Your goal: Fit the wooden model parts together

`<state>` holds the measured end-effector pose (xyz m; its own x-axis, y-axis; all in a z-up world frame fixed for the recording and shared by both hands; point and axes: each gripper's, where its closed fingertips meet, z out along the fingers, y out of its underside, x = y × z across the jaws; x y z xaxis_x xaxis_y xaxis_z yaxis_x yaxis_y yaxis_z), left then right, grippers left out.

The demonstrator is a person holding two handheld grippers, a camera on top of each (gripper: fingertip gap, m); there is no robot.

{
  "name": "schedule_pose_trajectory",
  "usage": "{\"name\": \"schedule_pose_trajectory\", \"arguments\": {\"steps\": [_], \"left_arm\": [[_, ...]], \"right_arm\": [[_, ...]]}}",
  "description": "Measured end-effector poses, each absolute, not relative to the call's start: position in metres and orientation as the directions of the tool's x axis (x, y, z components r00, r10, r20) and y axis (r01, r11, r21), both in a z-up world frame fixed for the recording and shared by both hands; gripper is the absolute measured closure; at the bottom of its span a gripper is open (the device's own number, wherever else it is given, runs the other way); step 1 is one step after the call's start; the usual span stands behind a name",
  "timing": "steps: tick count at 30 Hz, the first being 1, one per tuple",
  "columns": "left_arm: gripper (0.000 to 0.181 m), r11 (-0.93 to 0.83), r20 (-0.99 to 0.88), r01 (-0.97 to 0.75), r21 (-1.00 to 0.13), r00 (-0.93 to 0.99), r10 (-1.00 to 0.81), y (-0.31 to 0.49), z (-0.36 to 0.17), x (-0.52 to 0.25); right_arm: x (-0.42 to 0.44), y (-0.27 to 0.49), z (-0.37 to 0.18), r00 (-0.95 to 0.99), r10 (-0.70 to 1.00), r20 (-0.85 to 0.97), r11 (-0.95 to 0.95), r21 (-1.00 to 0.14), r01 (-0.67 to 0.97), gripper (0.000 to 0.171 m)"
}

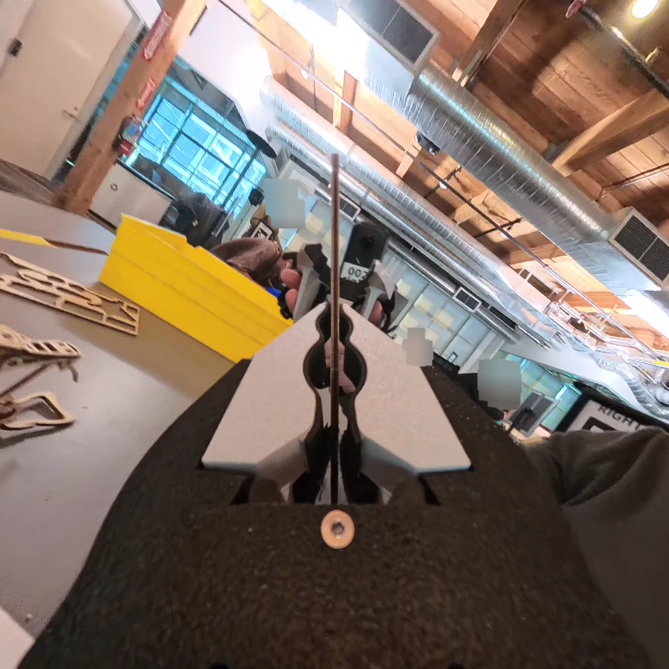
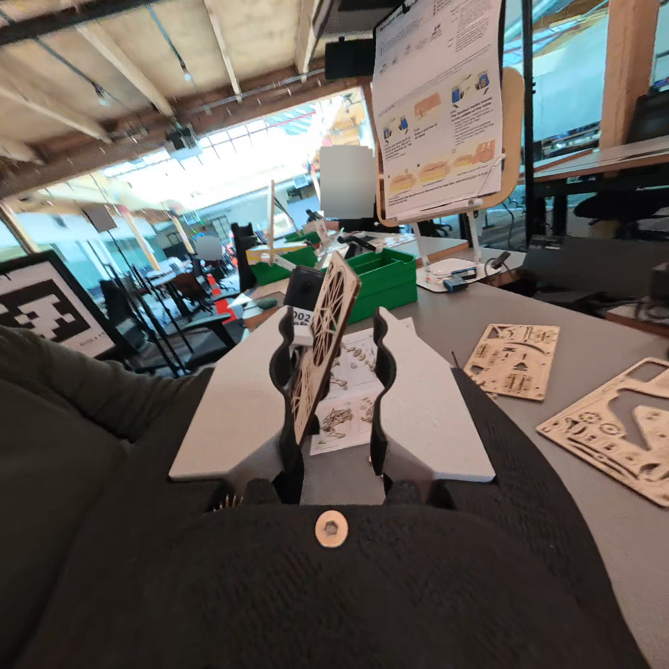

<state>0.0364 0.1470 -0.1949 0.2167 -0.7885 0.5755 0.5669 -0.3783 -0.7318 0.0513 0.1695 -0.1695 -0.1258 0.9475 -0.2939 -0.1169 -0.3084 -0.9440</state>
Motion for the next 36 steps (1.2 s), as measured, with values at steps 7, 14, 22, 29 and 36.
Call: {"name": "schedule_pose_trajectory", "arguments": {"steps": [7, 14, 22, 29, 36], "left_arm": [[0.181, -0.419, 0.582, 0.512, -0.75, 0.21, -0.785, 0.138, -0.222, 0.047], [0.15, -0.323, 0.568, 0.551, -0.77, 0.359, -0.741, 0.154, -0.224, 0.028], [0.138, -0.333, 0.612, 0.639, -0.694, 0.278, -0.741, 0.154, -0.208, 0.006], [0.146, -0.407, 0.622, 0.561, -0.721, 0.267, -0.736, 0.151, -0.22, 0.023], [0.137, -0.373, 0.517, 0.412, -0.831, 0.325, -0.792, 0.138, -0.229, 0.047]], "right_arm": [[0.049, 0.161, -0.192, -0.173, 0.916, -0.363, -0.394, -0.897, -0.203, 0.168], [0.048, 0.175, -0.207, -0.185, 0.808, -0.559, -0.588, -0.785, -0.196, 0.171], [0.049, 0.182, -0.21, -0.24, 0.71, -0.662, -0.704, -0.679, -0.209, 0.171], [0.051, 0.18, -0.206, -0.273, 0.692, -0.668, -0.721, -0.658, -0.216, 0.171], [0.047, 0.17, -0.207, -0.296, 0.716, -0.632, -0.692, -0.699, -0.18, 0.171]]}}
